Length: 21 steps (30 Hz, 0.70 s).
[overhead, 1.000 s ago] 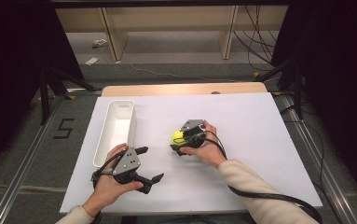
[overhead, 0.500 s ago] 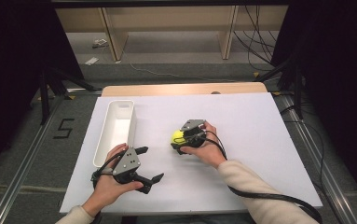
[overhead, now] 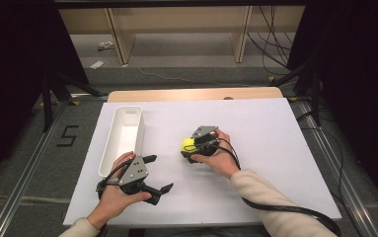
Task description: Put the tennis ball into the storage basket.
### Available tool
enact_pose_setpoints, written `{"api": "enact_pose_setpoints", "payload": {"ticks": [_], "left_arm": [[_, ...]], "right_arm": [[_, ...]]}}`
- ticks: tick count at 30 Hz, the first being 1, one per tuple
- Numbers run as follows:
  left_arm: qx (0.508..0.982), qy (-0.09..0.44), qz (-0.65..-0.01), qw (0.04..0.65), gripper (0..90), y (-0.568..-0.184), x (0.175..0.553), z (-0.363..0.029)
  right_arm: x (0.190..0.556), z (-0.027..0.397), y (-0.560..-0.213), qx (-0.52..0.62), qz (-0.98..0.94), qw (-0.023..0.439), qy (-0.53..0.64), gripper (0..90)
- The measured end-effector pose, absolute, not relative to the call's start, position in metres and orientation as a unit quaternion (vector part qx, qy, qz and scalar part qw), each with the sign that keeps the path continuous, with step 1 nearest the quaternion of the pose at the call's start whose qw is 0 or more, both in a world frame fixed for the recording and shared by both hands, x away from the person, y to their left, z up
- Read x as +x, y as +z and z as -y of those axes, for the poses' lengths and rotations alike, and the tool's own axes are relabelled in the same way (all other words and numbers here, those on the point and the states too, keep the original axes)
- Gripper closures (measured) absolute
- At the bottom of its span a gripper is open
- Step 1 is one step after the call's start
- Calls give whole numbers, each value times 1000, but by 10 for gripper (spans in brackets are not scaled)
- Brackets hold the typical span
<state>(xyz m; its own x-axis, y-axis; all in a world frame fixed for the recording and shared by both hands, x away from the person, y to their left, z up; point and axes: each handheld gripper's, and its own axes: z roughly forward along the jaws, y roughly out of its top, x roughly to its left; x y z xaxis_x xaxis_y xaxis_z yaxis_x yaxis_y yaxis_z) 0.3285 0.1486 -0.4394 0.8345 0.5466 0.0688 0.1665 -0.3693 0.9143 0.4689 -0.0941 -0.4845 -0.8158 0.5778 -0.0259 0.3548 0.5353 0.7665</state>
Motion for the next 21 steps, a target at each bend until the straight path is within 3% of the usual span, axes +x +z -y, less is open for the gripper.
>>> {"api": "enact_pose_setpoints", "payload": {"ticks": [21], "left_arm": [[806,185,-220,516,0,-439,328,-149]], "right_arm": [[468,96,-472,268,-854,152,420,257]]}}
